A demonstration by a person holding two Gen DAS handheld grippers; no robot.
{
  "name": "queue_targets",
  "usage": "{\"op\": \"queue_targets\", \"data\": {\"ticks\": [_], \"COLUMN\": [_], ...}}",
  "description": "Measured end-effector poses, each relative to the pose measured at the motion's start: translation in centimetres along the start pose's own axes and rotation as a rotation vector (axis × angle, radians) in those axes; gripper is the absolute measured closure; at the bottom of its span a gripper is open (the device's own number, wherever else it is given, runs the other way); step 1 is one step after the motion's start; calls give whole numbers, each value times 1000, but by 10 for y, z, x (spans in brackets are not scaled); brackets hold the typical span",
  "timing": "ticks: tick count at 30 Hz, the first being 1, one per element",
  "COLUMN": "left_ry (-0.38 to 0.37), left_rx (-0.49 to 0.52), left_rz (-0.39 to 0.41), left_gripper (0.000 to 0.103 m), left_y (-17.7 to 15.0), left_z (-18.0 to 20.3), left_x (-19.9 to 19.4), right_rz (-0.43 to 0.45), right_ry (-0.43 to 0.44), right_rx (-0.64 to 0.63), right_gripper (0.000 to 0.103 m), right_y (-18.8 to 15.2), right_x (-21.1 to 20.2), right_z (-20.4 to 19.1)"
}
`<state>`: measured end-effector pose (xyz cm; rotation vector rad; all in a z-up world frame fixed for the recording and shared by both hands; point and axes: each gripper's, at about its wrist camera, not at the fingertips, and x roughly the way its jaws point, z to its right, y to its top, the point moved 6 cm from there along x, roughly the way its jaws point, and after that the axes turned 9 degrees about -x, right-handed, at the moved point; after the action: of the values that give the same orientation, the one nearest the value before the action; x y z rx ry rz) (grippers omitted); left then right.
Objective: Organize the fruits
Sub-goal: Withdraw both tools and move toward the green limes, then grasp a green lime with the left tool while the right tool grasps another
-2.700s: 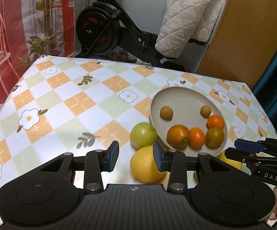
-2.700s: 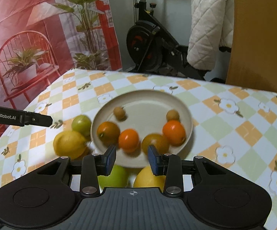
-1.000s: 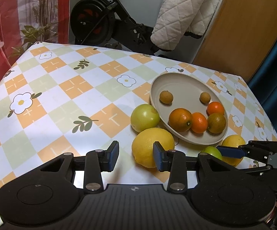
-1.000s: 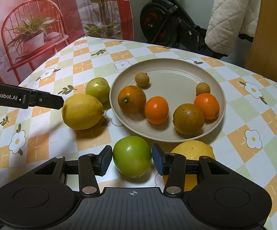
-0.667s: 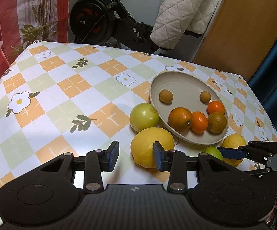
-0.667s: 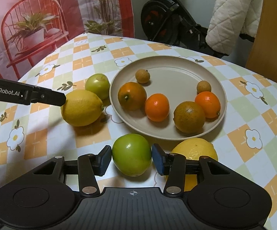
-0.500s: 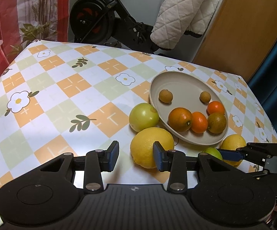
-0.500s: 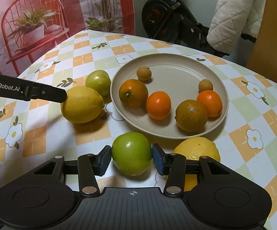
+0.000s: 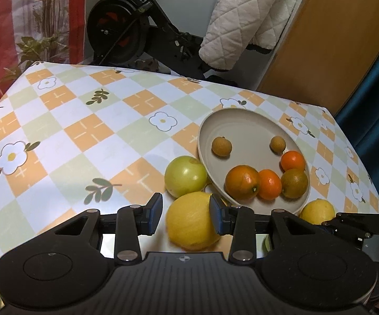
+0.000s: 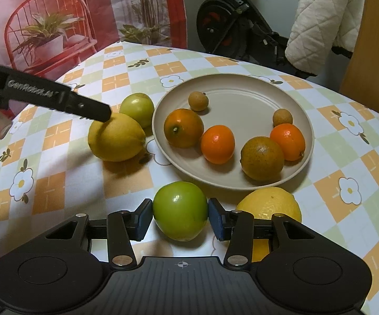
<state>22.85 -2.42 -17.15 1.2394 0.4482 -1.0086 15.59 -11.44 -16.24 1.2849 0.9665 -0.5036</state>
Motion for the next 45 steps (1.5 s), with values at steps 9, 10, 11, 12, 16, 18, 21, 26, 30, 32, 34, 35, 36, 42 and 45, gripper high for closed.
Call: {"op": "queue_targets", "data": {"ticks": [9, 10, 11, 12, 16, 18, 21, 26, 30, 32, 34, 35, 36, 42, 45], "left_ry": [-14, -13, -11, -10, 5, 1, -12, -22, -36, -46, -52, -53, -54, -65, -71], "left_rx": [17, 18, 20, 22, 28, 29, 29, 47, 36, 30, 33, 39, 42, 44, 45], "left_rz": [-12, -12, -12, -11, -6, -2, -15, -48, -47, -48, -46, -42, -39, -60, -63], "left_gripper": [58, 58, 58, 57, 56, 53, 48, 48, 47, 48, 48, 49, 50, 54, 54], "left_y": [5, 6, 7, 7, 14, 18, 22, 19, 19, 20, 20, 19, 19, 12, 9], "left_z": [4, 4, 4, 4, 4, 4, 4, 4, 3, 3, 4, 4, 4, 0, -3], "left_x": [9, 10, 11, 11, 16, 20, 30, 46, 52, 54, 54, 54, 52, 48, 48], "right_rz": [4, 4, 4, 4, 5, 6, 5, 6, 7, 6, 7, 7, 8, 10, 10], "right_ry": [6, 7, 8, 8, 8, 7, 8, 9, 9, 9, 10, 9, 9, 9, 9], "right_rx": [-11, -12, -13, -13, -13, -14, -16, -20, -21, -22, -23, -23, -24, -24, -24], "right_gripper": [60, 60, 60, 60, 60, 60, 60, 60, 60, 60, 60, 60, 60, 60, 60], "right_y": [-1, -1, -1, -1, 0, 0, 0, 0, 0, 0, 0, 0, 0, 0, 0], "right_x": [-1, -1, -1, -1, -1, -1, 0, 0, 0, 0, 0, 0, -1, -1, -1], "right_z": [-1, -1, -1, -1, -1, -1, -1, -2, -2, -2, -2, -2, -3, -3, -2]}}
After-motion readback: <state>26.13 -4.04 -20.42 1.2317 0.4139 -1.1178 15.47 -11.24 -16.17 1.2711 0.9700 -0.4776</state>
